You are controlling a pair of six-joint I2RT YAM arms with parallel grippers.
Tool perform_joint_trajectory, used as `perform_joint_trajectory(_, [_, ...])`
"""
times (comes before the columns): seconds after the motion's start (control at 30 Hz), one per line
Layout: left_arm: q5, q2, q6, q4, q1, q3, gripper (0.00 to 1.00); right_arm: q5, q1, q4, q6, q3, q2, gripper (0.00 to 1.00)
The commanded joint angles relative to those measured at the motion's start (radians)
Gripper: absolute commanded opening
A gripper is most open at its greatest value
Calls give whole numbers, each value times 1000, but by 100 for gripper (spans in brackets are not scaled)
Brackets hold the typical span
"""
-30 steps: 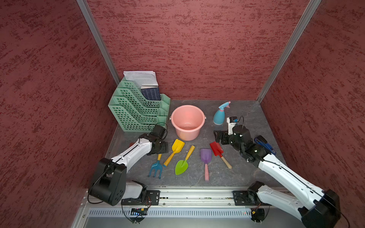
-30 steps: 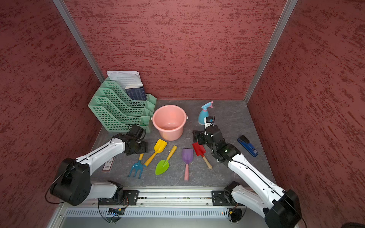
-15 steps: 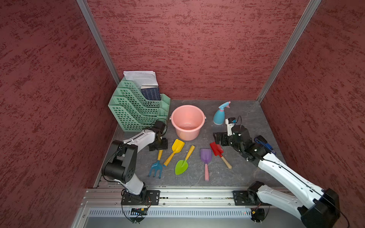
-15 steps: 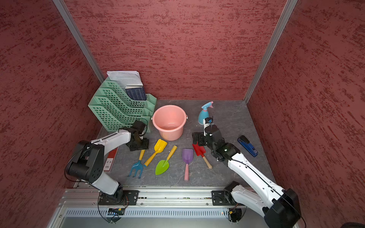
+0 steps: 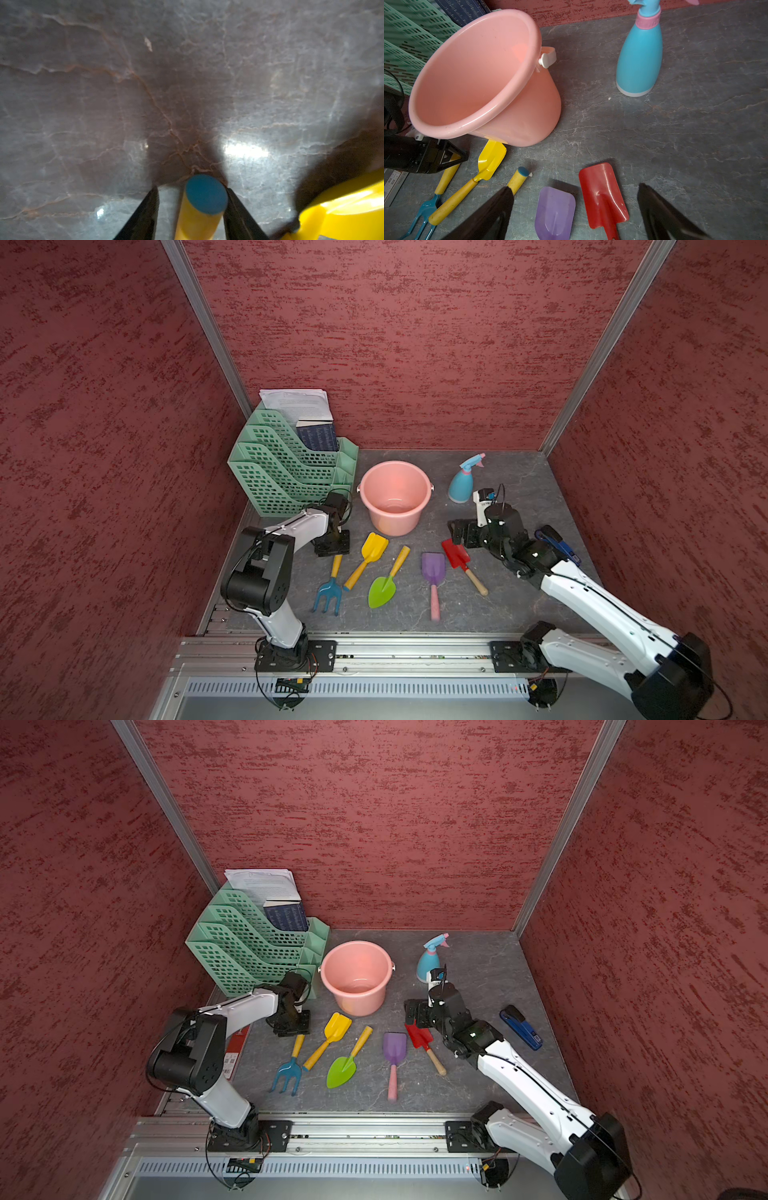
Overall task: Organize the gardening tools
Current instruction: Pick up the gardening tool from the center of the board.
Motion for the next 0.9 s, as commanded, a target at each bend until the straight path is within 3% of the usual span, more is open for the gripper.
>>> perform_joint_trajectory(0.0, [35,26,3,0,4,-1,45,-1,9,6,10,36,5,98])
perform_joint_trajectory(0.13, [34,30,5,-9,4,0,33,-3,9,12,15,30,9,99])
perform_joint_trajectory(0.33, [28,34,12,-21,5,-1,0,-1,9,19,20,23,14,98])
perform_joint_trajectory(0.57, [26,1,28,-69,12,15,0,-15,9,28,24,19,25,98])
perform_joint_trajectory(0.87, [33,-184,45,-234,25,90,0,-124,10,43,-4,22,57,98])
